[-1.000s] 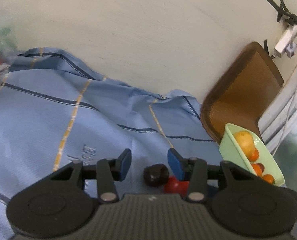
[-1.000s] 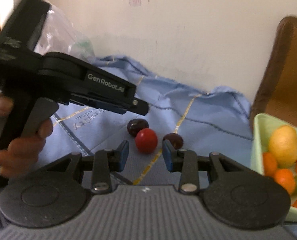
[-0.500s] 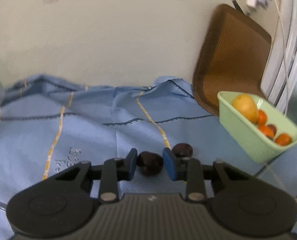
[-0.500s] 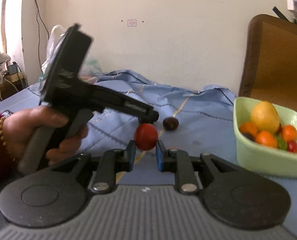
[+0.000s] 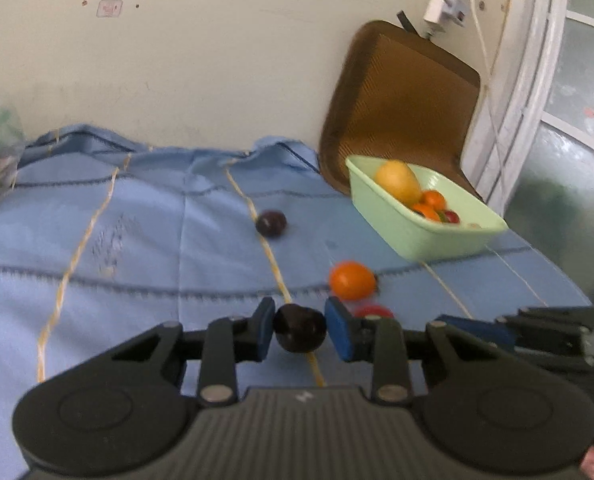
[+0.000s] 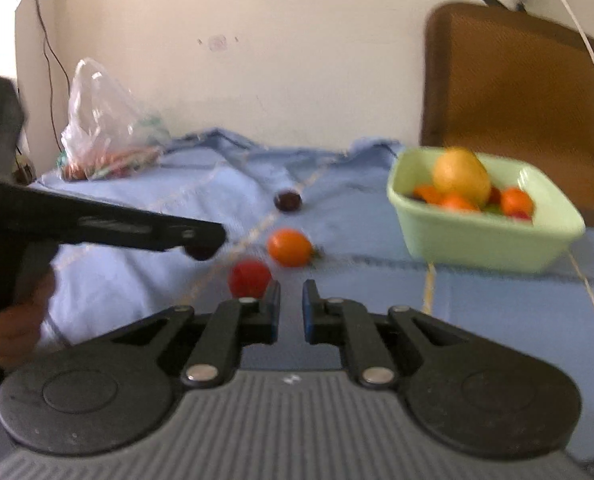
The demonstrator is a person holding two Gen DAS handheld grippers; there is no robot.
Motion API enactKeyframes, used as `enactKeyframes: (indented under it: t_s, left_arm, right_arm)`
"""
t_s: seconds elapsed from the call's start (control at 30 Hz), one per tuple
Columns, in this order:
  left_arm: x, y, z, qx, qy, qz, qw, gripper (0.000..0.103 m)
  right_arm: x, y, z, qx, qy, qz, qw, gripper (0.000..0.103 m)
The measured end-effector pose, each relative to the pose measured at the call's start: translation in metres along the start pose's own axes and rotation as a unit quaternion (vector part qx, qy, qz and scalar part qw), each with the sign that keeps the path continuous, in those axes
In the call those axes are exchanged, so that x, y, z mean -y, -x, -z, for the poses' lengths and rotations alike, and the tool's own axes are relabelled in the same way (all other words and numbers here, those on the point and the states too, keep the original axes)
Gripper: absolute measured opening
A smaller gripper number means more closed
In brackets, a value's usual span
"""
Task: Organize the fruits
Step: 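Grasp a red tomato with the right gripper while the left gripper holds its plum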
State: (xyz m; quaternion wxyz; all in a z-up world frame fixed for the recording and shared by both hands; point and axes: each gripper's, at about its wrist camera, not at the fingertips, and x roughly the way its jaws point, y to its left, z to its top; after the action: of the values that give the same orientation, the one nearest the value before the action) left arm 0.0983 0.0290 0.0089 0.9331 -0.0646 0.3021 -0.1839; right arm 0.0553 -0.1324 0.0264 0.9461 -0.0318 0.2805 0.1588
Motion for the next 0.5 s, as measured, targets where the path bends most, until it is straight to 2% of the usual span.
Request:
enactKeyframes:
  t_s: [0.2,0.27,0.3,0.5]
  left_arm:
    - [-0.001,0.008,0.009,-0.002,0.011,-0.008,0.9999,0.029]
    - [-0.004,0.011,0.011,0.002,0.015,-0.013,0.9998,0.029]
    - [-0.006,0.012,0.012,0.005,0.017,-0.015,0.9997,0.029]
    - [-0.018,0.018,0.017,0.014,0.039,-0.016,0.9990,0.029]
  right_arm:
    - [0.001,0.011,0.006,0.003,-0.004,-0.007,1.000,0.017]
    - [-0.004,0.009,0.004,0.005,0.010,-0.014,1.000,0.025]
    - [-0.006,0.006,0.001,0.004,0.017,-0.018,1.000,0.032]
    - [-0.018,-0.023,-0.012,-0.015,0.030,-0.035,0.999,0.034]
